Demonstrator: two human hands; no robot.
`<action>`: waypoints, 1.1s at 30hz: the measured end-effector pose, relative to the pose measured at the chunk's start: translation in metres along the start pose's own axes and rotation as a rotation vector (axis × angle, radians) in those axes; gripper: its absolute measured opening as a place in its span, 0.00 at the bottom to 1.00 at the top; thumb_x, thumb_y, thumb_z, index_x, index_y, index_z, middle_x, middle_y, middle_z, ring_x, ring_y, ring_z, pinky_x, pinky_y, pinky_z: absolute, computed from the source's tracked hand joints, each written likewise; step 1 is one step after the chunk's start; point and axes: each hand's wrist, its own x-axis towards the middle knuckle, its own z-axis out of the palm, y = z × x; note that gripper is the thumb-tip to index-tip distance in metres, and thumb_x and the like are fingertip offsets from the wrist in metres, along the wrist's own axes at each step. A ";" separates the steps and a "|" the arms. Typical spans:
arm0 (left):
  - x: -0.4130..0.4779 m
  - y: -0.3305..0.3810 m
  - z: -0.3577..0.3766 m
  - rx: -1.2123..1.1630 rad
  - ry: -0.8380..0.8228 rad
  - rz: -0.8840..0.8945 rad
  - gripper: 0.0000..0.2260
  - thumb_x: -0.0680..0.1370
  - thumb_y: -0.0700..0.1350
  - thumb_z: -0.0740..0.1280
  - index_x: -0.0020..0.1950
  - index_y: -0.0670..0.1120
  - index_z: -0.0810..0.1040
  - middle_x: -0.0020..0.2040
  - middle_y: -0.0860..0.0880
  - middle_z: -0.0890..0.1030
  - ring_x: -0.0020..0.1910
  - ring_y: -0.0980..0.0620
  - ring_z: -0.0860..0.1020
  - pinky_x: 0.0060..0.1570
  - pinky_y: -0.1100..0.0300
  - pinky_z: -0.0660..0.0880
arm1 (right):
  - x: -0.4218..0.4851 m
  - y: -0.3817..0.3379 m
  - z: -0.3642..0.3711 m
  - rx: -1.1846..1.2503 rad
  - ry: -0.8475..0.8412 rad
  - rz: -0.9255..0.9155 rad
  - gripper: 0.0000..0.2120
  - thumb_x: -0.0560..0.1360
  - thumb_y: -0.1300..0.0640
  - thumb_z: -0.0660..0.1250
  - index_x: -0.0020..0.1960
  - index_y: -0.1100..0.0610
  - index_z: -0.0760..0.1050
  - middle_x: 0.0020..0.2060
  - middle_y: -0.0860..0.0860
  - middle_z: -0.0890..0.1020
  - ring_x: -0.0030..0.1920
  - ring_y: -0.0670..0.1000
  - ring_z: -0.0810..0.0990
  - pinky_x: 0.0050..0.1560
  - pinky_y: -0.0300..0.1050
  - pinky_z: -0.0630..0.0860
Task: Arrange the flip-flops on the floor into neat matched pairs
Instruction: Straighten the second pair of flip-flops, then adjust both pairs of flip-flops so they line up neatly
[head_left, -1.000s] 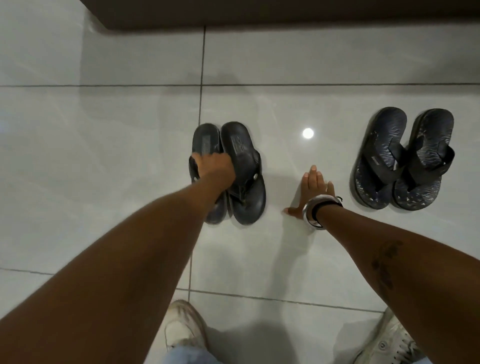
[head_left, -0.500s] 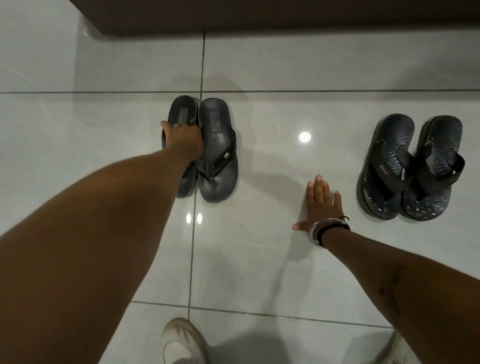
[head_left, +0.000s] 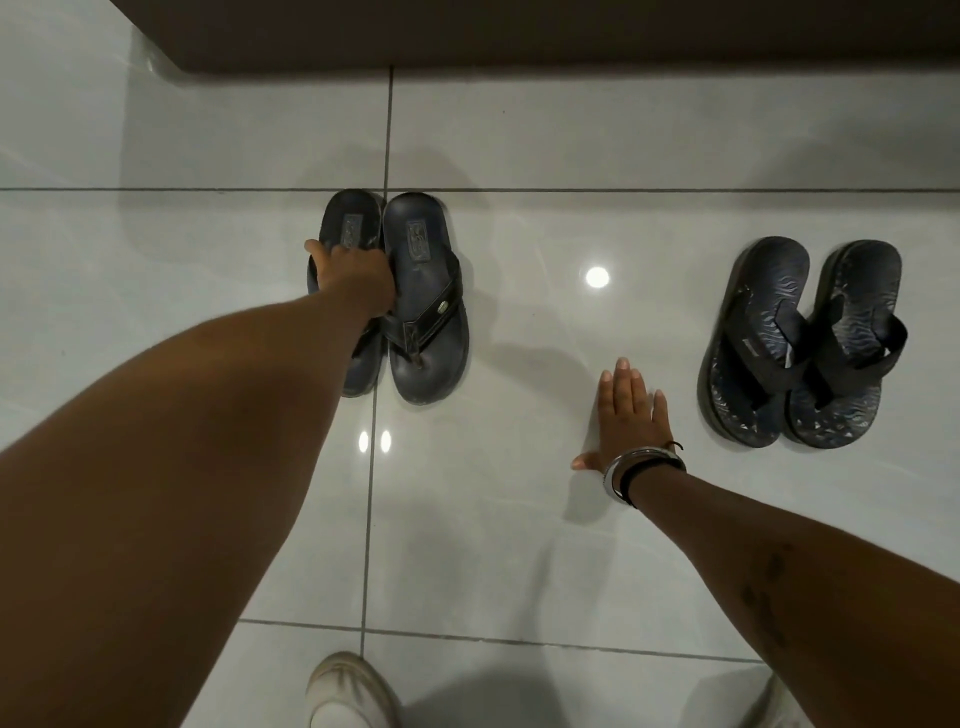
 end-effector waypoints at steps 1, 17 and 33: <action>0.000 0.000 0.002 0.006 0.001 -0.003 0.10 0.78 0.48 0.64 0.55 0.45 0.78 0.57 0.42 0.79 0.65 0.38 0.71 0.72 0.37 0.50 | 0.000 0.000 0.000 -0.013 0.002 -0.003 0.61 0.67 0.29 0.66 0.77 0.60 0.32 0.76 0.59 0.33 0.78 0.58 0.37 0.76 0.58 0.43; -0.007 0.007 0.004 0.094 0.002 0.002 0.14 0.82 0.51 0.59 0.56 0.43 0.78 0.57 0.40 0.80 0.66 0.38 0.71 0.73 0.37 0.50 | 0.003 0.003 0.003 -0.060 -0.009 -0.021 0.62 0.66 0.26 0.63 0.76 0.61 0.30 0.76 0.59 0.32 0.77 0.59 0.36 0.76 0.59 0.44; -0.073 0.185 0.000 -0.076 0.069 0.357 0.29 0.82 0.60 0.51 0.77 0.43 0.61 0.78 0.40 0.60 0.77 0.42 0.57 0.74 0.41 0.49 | 0.008 0.121 -0.062 0.236 0.643 0.205 0.18 0.77 0.49 0.62 0.56 0.62 0.78 0.56 0.61 0.79 0.54 0.62 0.78 0.64 0.60 0.68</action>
